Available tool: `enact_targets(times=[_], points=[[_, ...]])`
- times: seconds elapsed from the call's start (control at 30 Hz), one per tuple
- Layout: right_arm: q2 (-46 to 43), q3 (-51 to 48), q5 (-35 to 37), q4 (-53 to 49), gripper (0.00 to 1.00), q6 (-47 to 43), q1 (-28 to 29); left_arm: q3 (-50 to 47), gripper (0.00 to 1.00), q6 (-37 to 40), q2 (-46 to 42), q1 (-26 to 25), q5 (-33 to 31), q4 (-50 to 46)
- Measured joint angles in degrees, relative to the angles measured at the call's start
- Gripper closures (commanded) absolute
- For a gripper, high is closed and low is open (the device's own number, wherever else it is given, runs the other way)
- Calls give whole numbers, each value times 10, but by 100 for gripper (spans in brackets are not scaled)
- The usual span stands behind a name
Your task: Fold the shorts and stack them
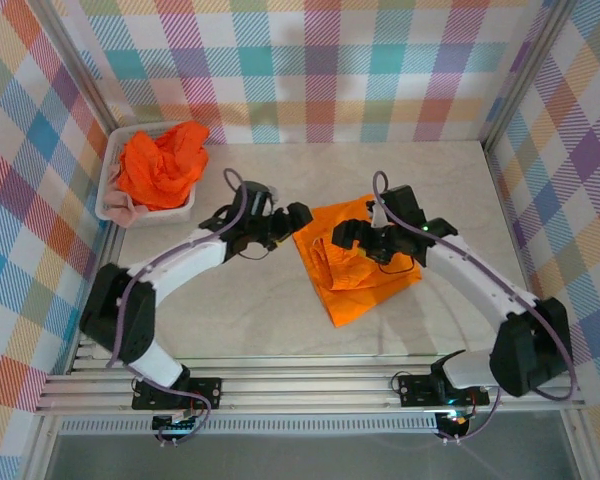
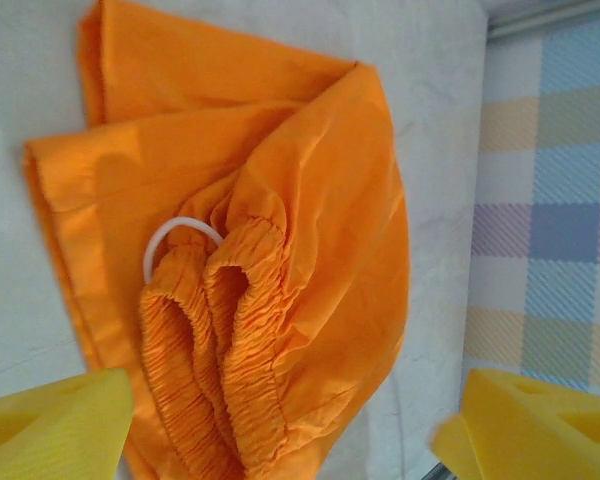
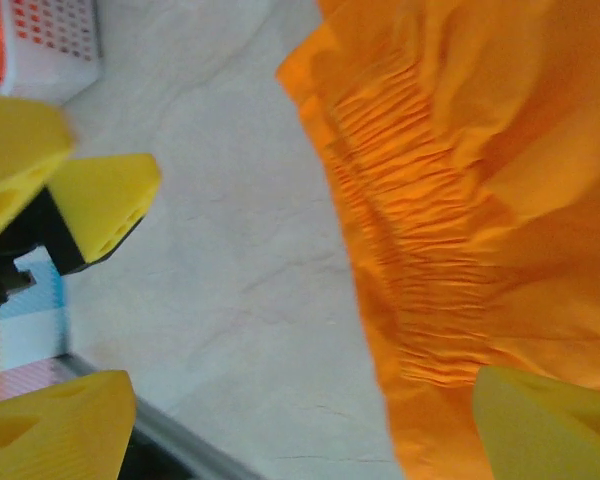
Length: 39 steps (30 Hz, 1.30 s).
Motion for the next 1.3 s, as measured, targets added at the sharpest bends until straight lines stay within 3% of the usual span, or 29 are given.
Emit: enact_targets(times=[0.33, 0.53, 0.73, 0.83, 1.07, 1.3], points=[[64, 0, 196, -90, 22, -72, 103, 114, 24, -19, 178, -37, 23, -28], [113, 5, 236, -91, 26, -73, 155, 115, 27, -39, 211, -38, 25, -28], [167, 19, 260, -87, 31, -66, 172, 129, 37, -54, 233, -40, 26, -24], [186, 19, 276, -87, 41, -59, 172, 130, 41, -59, 240, -40, 28, -21], [209, 20, 305, -87, 69, -37, 172, 135, 74, -68, 249, -41, 28, -14], [214, 31, 322, -93, 92, -31, 172, 154, 93, -66, 257, -41, 27, -19]])
